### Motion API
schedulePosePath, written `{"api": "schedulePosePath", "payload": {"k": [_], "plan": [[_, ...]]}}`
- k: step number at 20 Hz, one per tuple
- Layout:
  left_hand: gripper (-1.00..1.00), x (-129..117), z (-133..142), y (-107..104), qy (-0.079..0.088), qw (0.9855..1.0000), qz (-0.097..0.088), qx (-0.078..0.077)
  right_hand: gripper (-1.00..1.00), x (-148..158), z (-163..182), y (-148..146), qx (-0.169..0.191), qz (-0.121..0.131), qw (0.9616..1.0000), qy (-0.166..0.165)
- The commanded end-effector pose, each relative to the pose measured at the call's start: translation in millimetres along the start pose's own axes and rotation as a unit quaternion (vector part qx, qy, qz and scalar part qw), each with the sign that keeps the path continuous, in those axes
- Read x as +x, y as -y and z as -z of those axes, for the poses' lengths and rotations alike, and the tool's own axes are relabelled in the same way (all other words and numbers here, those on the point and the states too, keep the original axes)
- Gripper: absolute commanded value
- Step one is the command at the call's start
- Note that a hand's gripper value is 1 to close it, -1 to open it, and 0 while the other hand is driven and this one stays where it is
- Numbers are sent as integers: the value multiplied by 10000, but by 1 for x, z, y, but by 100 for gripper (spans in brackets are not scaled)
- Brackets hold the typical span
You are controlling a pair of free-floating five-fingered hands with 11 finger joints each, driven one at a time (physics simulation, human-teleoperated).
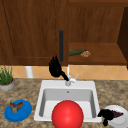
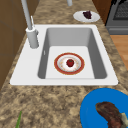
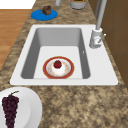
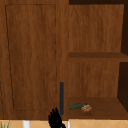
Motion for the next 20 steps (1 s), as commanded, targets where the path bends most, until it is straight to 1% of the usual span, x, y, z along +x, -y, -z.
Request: {"api": "schedulePosePath", "payload": {"k": [1,4,8,10,12,14,15,16,17,18,20], "plan": [[-100,5,3,-4,-314,9977,120,591,0,0,0,0,0,0,10000,0],[-100,10,6,-7,-354,9973,160,617,0,0,0,0,0,0,10000,0],[-100,12,8,-13,-311,9969,230,680,0,0,0,0,0,0,10000,0],[-100,14,7,-12,-379,9964,299,698,0,0,0,0,0,0,10000,0],[-100,14,8,-13,-411,9961,322,710,0,0,0,0,0,0,10000,0],[-100,15,8,-14,-411,9958,384,728,0,0,0,0,0,0,10000,0],[-100,16,8,-13,-385,9956,458,715,0,0,0,0,0,0,10000,0],[-100,16,9,-13,-309,9954,574,697,0,0,0,0,0,0,10000,0],[-100,15,9,-11,-221,9953,693,647,0,0,0,0,0,0,10000,0],[-100,16,9,-10,-166,9948,796,616,0,0,0,0,0,0,10000,0],[-100,16,9,-8,-145,9932,963,642,0,0,0,0,0,0,10000,0]]}}
